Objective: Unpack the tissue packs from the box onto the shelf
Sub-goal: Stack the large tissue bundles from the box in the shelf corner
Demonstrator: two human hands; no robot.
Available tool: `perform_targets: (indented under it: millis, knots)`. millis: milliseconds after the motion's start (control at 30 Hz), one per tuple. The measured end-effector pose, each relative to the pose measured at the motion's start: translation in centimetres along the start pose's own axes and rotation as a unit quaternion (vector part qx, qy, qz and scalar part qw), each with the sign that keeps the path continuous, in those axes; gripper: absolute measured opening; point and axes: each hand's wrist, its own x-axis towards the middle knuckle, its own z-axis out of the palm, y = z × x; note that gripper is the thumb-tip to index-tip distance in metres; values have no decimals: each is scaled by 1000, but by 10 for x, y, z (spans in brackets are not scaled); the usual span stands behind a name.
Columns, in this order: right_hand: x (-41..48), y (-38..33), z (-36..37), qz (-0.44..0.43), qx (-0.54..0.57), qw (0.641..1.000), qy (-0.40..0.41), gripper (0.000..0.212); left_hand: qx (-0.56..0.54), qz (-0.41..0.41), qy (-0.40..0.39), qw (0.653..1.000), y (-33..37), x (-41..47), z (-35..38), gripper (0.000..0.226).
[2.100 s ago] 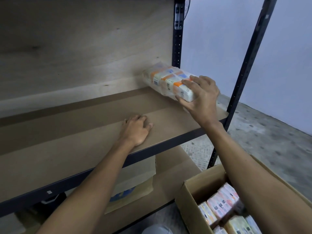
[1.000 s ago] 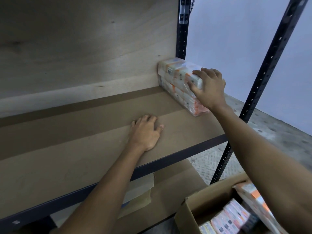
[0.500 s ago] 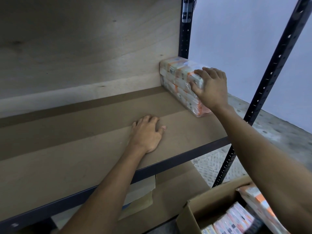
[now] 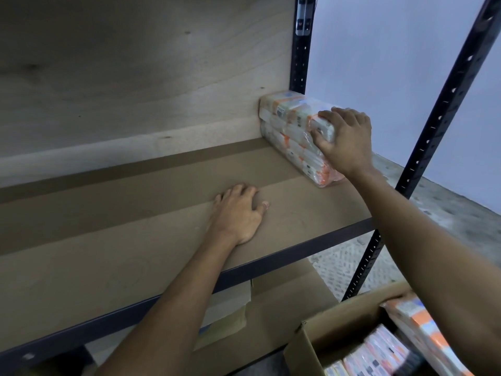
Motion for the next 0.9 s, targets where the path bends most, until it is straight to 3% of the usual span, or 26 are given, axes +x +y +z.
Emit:
perform_targets:
  millis: [467,900]
  knots:
    - [-7,-8,-25,27,10,997,-72,59,0,1,-10,1000,0,-1,-2,52]
    - [-67,-22,-75,33,35,993,-106,51,-35,5,-42,998,12,-23,-19,49]
